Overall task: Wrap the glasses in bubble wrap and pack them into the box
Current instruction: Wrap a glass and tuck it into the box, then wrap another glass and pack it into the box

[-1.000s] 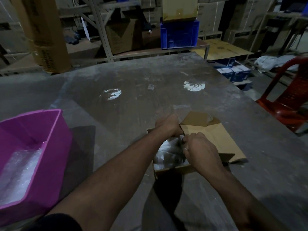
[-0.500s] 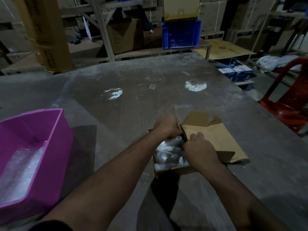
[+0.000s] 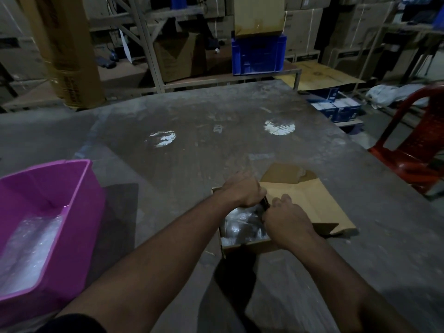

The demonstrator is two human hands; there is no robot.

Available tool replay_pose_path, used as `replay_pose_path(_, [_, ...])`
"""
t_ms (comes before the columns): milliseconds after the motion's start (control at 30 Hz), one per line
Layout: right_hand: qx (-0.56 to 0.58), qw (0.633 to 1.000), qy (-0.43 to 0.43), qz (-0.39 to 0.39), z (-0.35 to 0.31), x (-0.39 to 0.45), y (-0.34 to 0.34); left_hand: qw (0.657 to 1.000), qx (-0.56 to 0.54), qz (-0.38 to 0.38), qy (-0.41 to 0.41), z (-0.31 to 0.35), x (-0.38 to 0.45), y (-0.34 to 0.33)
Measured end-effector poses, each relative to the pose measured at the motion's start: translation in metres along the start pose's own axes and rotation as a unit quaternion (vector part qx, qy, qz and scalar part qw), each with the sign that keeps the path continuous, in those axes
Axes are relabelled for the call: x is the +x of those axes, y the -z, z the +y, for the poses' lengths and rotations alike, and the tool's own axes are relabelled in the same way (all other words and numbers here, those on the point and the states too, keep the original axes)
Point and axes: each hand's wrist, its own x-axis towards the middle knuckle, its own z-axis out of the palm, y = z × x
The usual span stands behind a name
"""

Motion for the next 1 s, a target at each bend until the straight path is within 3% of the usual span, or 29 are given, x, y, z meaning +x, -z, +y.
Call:
replay_pose_path(200, [0.039, 0.999, -0.018, 0.004, 0.003, 0.0, 0.003, 0.999, -0.032, -0.017, -0.006, -0.004, 0.002, 0.005])
replay_pose_path(400, [0.22, 0.955, -0.041, 0.192, 0.021, -0.021, 0.014, 0.987, -0.155, 0.046, 0.023, -0.035, 0.0, 0.018])
replay_pose_path(500, [0.262, 0.935, -0.037, 0.238, 0.022, -0.029, 0.015, 0.965, -0.237, 0.099, 0.051, -0.047, -0.016, 0.027])
replay_pose_path(667, [0.377, 0.899, 0.028, 0.221, -0.007, -0.037, 0.009, 0.917, -0.345, 0.192, 0.062, -0.07, -0.059, 0.031])
replay_pose_path(1000, [0.361, 0.895, 0.198, 0.17, -0.111, -0.033, 0.022, 0.861, -0.37, 0.317, 0.144, -0.135, -0.185, 0.052])
